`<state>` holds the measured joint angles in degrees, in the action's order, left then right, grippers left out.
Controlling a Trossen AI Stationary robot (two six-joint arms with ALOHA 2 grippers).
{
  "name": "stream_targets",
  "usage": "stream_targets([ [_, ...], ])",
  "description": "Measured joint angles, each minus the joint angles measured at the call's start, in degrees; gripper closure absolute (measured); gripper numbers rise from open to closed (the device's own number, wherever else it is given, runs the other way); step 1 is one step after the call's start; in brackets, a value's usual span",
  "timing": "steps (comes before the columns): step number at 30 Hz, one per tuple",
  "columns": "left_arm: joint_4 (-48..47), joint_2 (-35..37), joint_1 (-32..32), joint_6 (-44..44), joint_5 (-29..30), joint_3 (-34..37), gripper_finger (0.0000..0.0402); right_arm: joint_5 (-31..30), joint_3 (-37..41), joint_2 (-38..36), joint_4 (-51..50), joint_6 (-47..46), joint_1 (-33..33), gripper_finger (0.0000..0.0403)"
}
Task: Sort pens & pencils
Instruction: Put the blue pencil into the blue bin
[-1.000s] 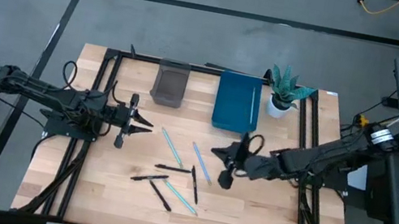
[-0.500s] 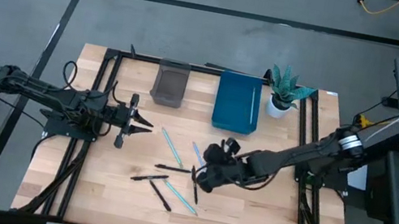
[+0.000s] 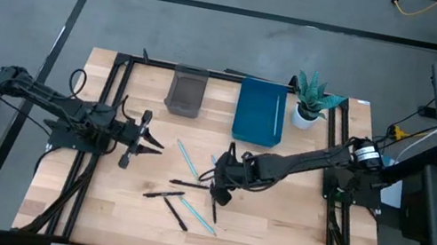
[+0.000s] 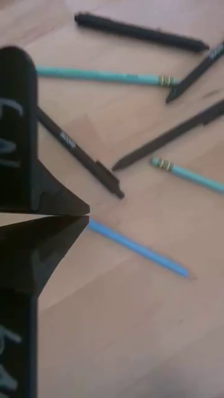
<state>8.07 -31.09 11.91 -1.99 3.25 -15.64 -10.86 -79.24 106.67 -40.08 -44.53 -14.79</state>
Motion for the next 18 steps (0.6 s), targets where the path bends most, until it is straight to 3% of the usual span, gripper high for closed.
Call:
stream_targets([
  [5,0.0,0.0,2.2,0.2,0.0,0.0,0.0337,0.0,0.0,0.0,-0.1,1.1,0.9,0.0376],
  [13,0.0,0.0,3.7,0.2,0.0,0.0,0.0337,-0.1,0.0,0.0,0.0,0.4,1.2,0.0293],
  [18,0.0,0.0,3.7,0.1,0.0,0.0,0.0337,0.0,0.0,0.2,-0.3,-0.4,1.2,0.0268],
])
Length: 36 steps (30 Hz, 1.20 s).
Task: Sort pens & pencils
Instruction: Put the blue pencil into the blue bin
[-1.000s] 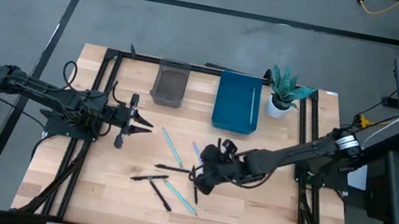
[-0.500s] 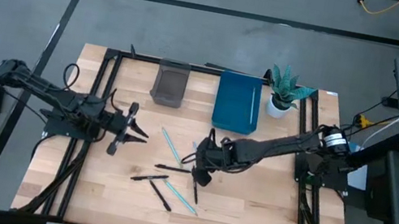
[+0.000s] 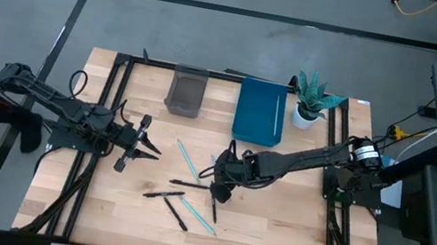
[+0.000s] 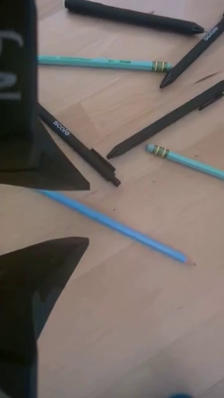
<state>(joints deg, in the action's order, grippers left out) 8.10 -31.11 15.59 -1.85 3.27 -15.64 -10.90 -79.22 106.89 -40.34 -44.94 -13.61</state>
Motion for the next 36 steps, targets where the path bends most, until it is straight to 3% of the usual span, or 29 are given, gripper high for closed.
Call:
stream_targets([
  [9,0.0,0.0,0.0,0.1,0.0,0.0,0.0337,-1.4,0.0,0.7,0.2,0.1,0.2,0.0272],
  [20,0.1,0.0,0.0,0.2,0.0,0.0,0.0337,2.8,0.1,5.1,0.7,1.7,2.7,0.0273],
  [36,-0.1,0.0,0.0,0.2,0.0,0.0,0.0337,3.1,0.0,8.7,3.7,2.8,2.6,0.0273],
])
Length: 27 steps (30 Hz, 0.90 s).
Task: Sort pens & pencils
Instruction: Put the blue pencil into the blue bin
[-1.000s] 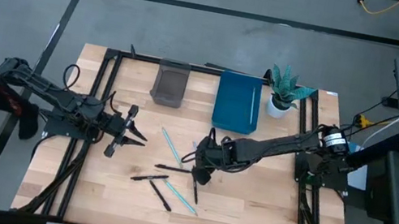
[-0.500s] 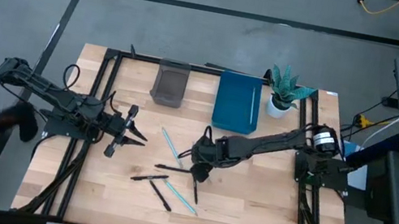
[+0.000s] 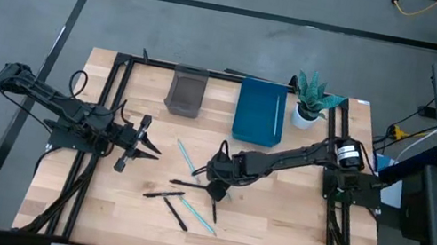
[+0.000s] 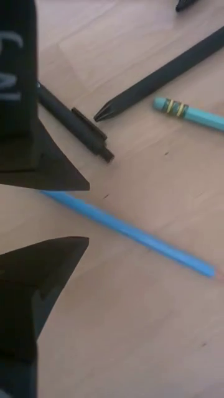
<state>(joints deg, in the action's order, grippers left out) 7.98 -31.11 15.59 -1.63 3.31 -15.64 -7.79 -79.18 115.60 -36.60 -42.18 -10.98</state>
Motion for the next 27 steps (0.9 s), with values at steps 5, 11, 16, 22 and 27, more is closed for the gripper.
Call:
stream_targets([
  [5,0.1,0.0,0.0,0.0,0.0,0.0,0.0337,0.0,0.0,1.9,0.9,0.3,0.0,0.0273],
  [11,0.0,0.0,0.0,0.0,0.0,0.0,0.0337,-0.1,-0.3,3.9,1.7,0.5,0.0,0.0273],
  [16,0.0,0.0,0.0,0.0,0.0,0.0,0.0337,-0.3,-0.2,4.0,1.8,0.4,0.0,0.0273],
  [22,-1.0,0.0,0.0,0.1,0.0,0.0,0.0337,0.4,-0.2,4.0,1.9,2.0,0.0,0.0273],
  [27,-1.6,0.0,0.0,0.2,0.0,0.0,0.0337,2.1,-0.1,4.1,1.9,2.0,0.1,0.0273],
])
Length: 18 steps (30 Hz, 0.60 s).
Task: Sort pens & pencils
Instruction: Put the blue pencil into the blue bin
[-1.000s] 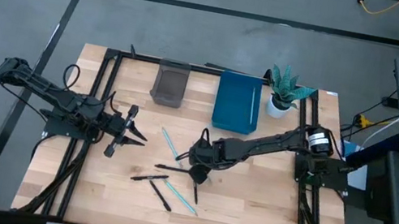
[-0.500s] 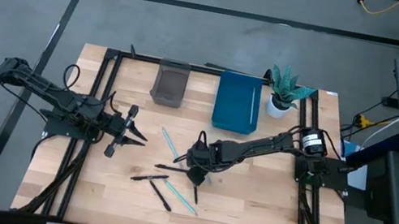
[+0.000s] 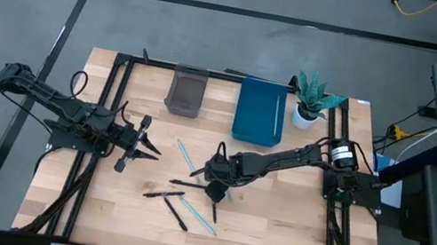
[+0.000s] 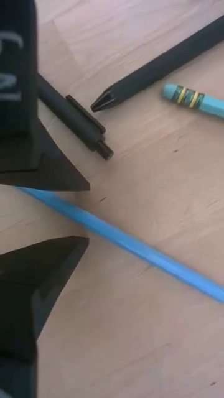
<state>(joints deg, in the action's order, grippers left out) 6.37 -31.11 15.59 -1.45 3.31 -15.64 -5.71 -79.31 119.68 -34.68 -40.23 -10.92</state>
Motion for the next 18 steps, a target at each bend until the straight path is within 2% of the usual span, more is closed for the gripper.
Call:
stream_targets([
  [10,0.0,0.0,0.0,-0.1,0.0,0.0,0.0337,2.2,0.0,0.0,-2.1,-1.2,0.8,0.031],
  [18,0.0,0.0,0.0,-0.1,0.0,0.0,0.0337,3.2,0.0,0.0,-2.4,2.0,1.1,0.0313],
])
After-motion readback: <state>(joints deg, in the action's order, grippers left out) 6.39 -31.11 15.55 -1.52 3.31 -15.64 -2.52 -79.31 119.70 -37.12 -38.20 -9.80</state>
